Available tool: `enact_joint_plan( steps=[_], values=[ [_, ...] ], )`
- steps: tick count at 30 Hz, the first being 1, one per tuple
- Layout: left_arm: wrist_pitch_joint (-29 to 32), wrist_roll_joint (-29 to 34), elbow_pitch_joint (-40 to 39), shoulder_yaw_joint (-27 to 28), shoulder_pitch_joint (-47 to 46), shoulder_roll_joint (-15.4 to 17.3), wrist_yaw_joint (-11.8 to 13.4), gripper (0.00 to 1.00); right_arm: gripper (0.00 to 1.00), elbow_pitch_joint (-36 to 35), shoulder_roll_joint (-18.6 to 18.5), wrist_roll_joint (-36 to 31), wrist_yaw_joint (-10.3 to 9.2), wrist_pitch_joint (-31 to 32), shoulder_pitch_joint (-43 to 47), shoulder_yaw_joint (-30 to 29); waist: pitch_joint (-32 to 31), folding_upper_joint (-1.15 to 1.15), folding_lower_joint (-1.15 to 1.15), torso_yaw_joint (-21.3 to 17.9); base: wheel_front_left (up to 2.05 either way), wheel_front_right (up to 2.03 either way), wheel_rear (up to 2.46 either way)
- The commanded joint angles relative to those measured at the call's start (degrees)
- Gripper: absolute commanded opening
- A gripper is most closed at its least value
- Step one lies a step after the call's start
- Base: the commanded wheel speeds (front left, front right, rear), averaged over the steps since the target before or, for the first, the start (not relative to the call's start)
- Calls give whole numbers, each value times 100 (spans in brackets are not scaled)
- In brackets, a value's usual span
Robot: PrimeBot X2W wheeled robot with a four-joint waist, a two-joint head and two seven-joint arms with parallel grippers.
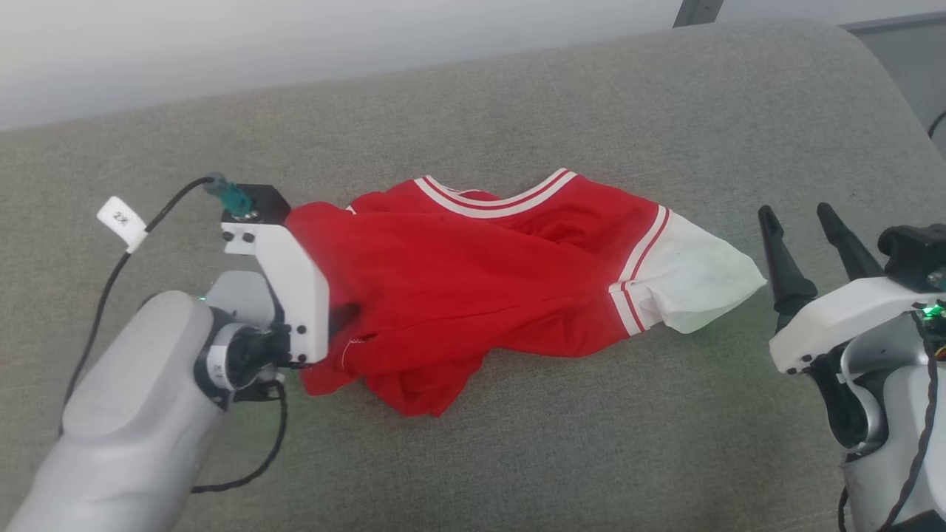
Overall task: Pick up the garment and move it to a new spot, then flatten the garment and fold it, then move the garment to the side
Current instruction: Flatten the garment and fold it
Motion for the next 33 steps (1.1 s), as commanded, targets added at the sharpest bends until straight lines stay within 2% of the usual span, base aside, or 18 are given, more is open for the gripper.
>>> enact_joint_plan(
  steps=[1, 2, 3, 8, 17, 25, 33],
  values=[
    [48, -115, 22, 44, -6, -94, 15, 50, 100, 18, 26, 27, 2, -6, -29, 18, 20, 0, 0, -2, 0, 0, 0],
    [64, -153, 41, 45, -11, -100, 6, 39, 100, 25, 26, 32, 2, -22, -47, 16, 26, 0, 0, -1, 0, 0, 0],
    [91, -136, 56, 16, -23, -84, -12, 0, 100, 37, 27, 31, 2, -36, -59, 20, 32, 0, 0, 1, 0, 0, 0],
    [65, -137, 35, -3, -86, -89, -63, 0, 100, 68, -2, 28, 2, -82, -58, 4, 37, 0, 0, 50, 0, 0, 0],
    [376, -324, -553, 35, 240, 73, 42, 0, 100, 28, -31, -19, 2, -64, 35, -130, -35, 0, 0, 269, 0, 0, 0],
    [915, -616, -1922, -111, 1309, 437, 404, 0, 100, -28, -102, -65, 2, 23, 168, -209, -132, 0, 0, 558, 0, 0, 0],
    [1002, -699, -2289, -248, 2156, 602, 720, 0, 100, -104, -121, -97, 2, 130, 192, -219, -148, 0, 0, 727, 0, 0, 0]
  ],
)
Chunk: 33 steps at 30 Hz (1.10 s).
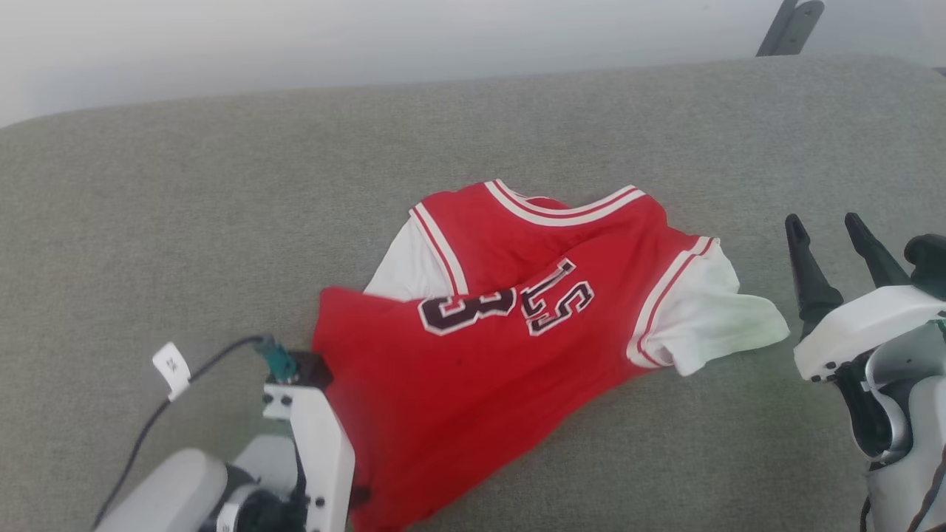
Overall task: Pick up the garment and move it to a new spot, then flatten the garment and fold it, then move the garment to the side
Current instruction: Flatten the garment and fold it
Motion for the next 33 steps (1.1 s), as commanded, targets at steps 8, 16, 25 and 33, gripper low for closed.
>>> enact_joint_plan(
  steps=[8, 16, 25, 33],
  values=[
    [-346, 105, 294, -30, 179, -48, -112, 4, 100, -102, -27, -42, 2, 96, 37, 38, 31, 0, 0, 89, 0, 0, 0],
    [-666, 176, 302, 162, -182, -175, -157, 100, 100, -142, -25, 3, 2, 92, 82, 46, -3, 0, 0, 91, 0, 0, 0],
    [-703, 232, 108, 402, -762, -19, -233, 100, 100, -174, -14, -19, 2, 44, 95, 53, -120, 0, 0, 65, 0, 0, 0],
    [-1072, 576, 681, 553, -1679, 51, -609, 100, 100, -272, 51, 34, 2, -70, -18, 217, -144, 0, 0, -169, 0, 0, 0]
  ],
)
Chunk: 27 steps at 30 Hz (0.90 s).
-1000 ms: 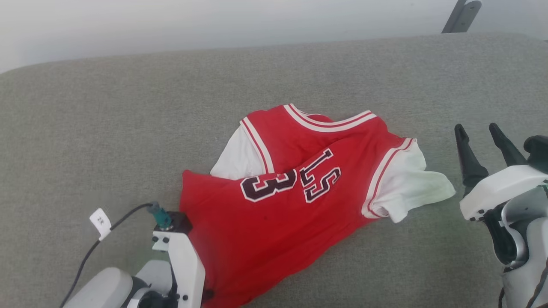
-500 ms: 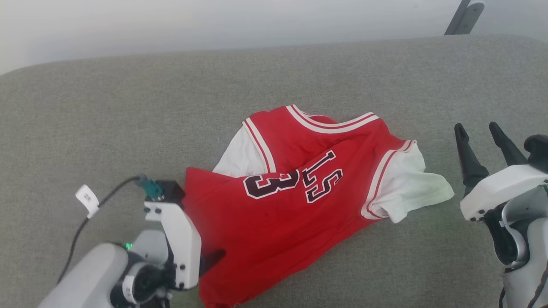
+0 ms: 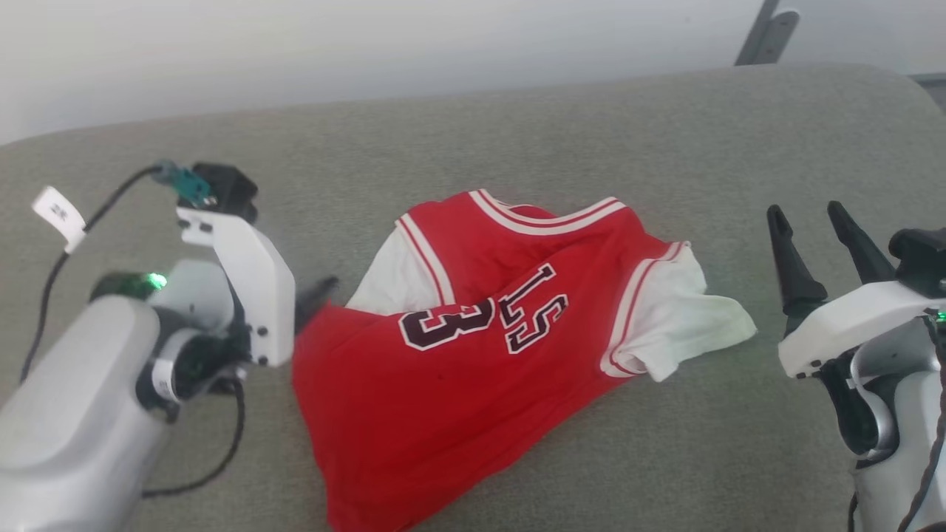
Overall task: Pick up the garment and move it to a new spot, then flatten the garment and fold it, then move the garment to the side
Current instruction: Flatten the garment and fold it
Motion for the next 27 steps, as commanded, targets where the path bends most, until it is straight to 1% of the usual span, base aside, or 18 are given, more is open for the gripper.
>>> enact_joint_plan(
  steps=[1, 4, 7, 11, 14, 19, 22, 27],
  values=[
    [-45, 86, 74, 0, -106, 16, -45, 100, 100, -44, 28, 36, 2, -48, -38, 29, 21, 0, 0, -71, 0, 0, 0],
    [-198, 159, 537, -43, -365, -88, -215, 100, 100, -74, 68, 46, 2, -68, -93, 88, 84, 0, 0, -232, 0, 0, 0],
    [-226, 169, 986, -106, -582, -184, -358, 100, 100, -59, 87, 78, 2, -84, -133, 130, 180, 0, 0, -388, 0, 0, 0],
    [-119, 176, 1521, -224, -787, -337, -464, 100, 100, -52, 111, 104, 2, -121, -211, 180, 341, 0, 0, -577, 0, 0, 0],
    [3, 235, 1848, -338, -886, -367, -504, 100, 100, -28, 110, 123, 2, -156, -255, 222, 460, 0, 0, -684, 0, 0, 0],
    [62, 298, 2312, -438, -989, -437, -502, 100, 100, 21, 127, 152, 2, -205, -318, 222, 647, 0, 0, -793, 0, 0, 0],
    [109, 189, 2607, -417, -995, -526, -489, 100, 100, 42, 123, 154, 2, -221, -350, 222, 746, 0, 0, -823, 0, 0, 0],
    [171, 222, 3057, -549, -952, -598, -549, 100, 100, 100, 104, 160, 2, -258, -391, 215, 861, 0, 0, -832, 0, 0, 0]
  ],
)
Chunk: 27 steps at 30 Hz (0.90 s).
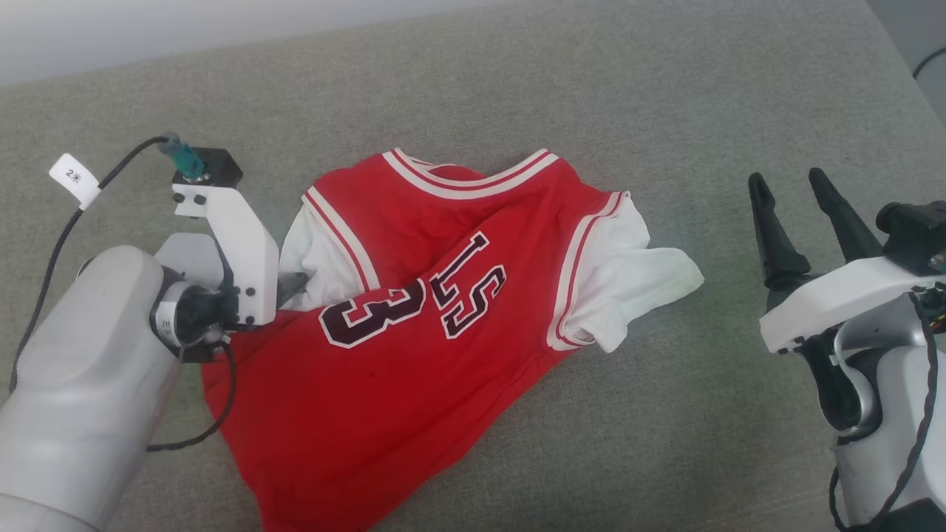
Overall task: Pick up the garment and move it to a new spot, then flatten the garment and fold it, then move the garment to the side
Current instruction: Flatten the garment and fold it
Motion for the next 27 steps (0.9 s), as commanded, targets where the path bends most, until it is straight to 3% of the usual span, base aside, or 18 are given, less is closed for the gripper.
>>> enact_joint_plan(
  steps=[1, 2, 7, 11, 18, 27],
  values=[
    [172, -64, 340, -117, 241, -108, -5, 100, 100, 41, -4, 30, 2, -44, -56, 14, 38, 0, 0, 2, 0, 0, 0],
    [241, -117, 415, -118, 265, -161, -30, 0, 100, 48, -1, 23, 2, -54, -72, 10, 50, 0, 0, 7, 0, 0, 0],
    [428, -245, 638, -176, 263, -330, -66, 0, 100, 82, -11, -11, 2, -71, -99, -23, 65, 0, 0, 79, 0, 0, 0],
    [303, -145, 673, -177, 142, -253, -100, 0, 100, 99, -22, -55, 2, -67, -83, -78, 31, 0, 0, 172, 0, 0, 0],
    [-51, -161, 656, 56, -146, -5, -130, 0, 100, 135, -45, -99, 2, -32, -8, -162, -160, 0, 0, 449, 0, 0, 0],
    [-658, 147, 626, 181, -212, 602, -146, 0, 100, 95, -58, -204, 2, 91, 187, -260, -537, 0, 0, 849, 0, 0, 0]
  ],
)
